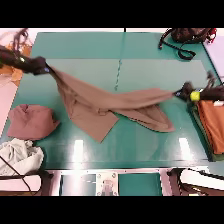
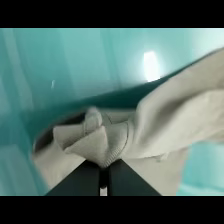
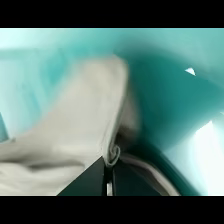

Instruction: Fold the shirts.

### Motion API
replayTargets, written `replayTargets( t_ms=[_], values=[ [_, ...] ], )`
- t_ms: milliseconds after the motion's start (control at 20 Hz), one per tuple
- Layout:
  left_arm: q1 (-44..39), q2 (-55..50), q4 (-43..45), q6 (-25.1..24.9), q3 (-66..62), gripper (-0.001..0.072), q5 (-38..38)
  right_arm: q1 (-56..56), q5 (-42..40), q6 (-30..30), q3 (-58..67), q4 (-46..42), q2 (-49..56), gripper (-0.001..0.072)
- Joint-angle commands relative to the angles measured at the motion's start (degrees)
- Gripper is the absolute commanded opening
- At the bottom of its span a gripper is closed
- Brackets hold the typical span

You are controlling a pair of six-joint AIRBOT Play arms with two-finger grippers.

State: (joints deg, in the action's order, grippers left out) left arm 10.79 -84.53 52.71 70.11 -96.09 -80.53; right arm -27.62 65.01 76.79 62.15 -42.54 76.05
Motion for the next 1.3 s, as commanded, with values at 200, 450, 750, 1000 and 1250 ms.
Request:
replayTargets(
  t_ms=[200, 450, 750, 1000, 1250],
  values=[
    [0.0, 11.1, -13.1, 3.2, -23.4, 0.003, -2.1, -0.2, -3.3, 2.3, 23.6, 9.1, -20.0, 0.0015],
    [0.0, 26.5, -16.1, 3.3, -24.1, 0.003, 2.0, -4.4, -16.9, 4.2, 30.5, 8.9, -35.8, 0.0015],
    [0.0, 35.0, -13.4, 5.9, -23.9, 0.003, 6.3, -9.0, -18.6, 4.3, 32.5, 8.0, -40.4, 0.0016],
    [0.0, 30.6, -13.1, 7.8, -11.3, 0.003, 3.1, -7.1, -11.8, 3.9, 25.3, 8.0, -32.9, 0.0015],
    [-3.6, 18.0, -18.0, -0.6, 10.0, 0.0031, 10.4, 5.7, -12.6, -4.0, 10.8, 7.9, -18.5, 0.0015]
  ],
)
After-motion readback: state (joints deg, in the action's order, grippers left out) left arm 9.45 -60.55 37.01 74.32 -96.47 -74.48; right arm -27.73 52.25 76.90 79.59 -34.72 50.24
